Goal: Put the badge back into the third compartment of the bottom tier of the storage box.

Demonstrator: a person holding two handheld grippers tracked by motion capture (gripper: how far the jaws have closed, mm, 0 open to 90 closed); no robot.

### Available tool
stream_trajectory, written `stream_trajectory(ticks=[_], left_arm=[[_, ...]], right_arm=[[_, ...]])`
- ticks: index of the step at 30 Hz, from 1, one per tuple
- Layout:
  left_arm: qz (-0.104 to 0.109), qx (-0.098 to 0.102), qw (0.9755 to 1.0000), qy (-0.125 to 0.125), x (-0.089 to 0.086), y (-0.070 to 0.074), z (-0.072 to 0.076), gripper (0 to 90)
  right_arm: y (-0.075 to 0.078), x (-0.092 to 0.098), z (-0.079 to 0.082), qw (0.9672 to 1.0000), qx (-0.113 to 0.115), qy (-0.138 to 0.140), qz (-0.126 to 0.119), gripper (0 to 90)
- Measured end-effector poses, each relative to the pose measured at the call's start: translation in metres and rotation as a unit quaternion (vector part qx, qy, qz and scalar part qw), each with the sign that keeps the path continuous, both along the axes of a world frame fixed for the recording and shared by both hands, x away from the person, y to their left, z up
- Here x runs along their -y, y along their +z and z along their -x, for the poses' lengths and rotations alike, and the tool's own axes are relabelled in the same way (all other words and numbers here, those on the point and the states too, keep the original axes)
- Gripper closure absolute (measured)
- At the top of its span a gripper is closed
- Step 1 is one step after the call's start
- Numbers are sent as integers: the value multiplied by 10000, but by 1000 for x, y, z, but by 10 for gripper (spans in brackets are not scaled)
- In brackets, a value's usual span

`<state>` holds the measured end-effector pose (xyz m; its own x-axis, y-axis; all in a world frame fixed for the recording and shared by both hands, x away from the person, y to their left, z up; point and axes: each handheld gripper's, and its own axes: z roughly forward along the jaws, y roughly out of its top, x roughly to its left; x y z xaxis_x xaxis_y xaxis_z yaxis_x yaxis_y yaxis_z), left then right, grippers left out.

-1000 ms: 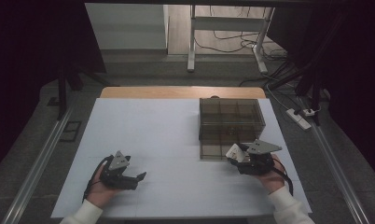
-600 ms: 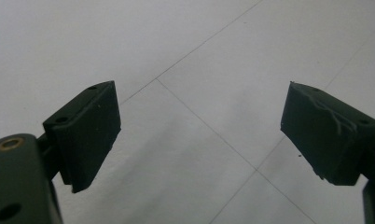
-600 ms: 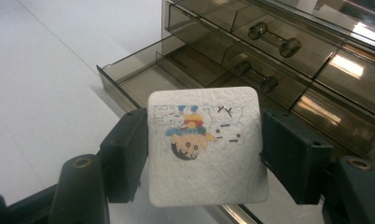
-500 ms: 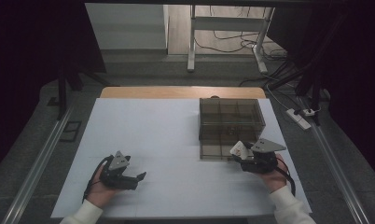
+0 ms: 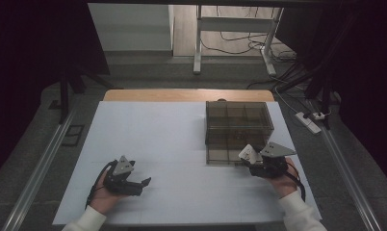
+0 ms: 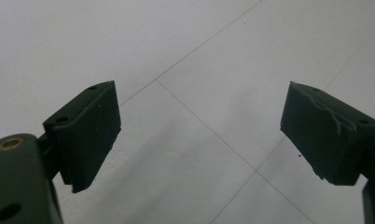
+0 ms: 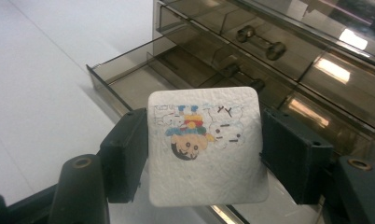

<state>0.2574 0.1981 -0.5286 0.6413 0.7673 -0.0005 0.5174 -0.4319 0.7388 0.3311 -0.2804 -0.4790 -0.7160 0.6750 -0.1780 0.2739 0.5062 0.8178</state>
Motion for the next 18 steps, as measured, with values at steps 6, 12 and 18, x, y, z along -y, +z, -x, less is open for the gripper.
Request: stream_trajectory(ticks=[6, 12, 18], left_arm=[[-9, -6, 10000, -2, 0, 0, 0, 125], [-11, -6, 10000, -1, 0, 0, 0, 125], [-5, -9, 10000, 47, -1, 0, -1, 122]], right_arm=[[1, 3, -1, 9999, 72, -69, -35, 329], [2, 6, -2, 9998, 117, -157, -35, 329], [3, 9, -3, 9995, 153, -276, -80, 329]])
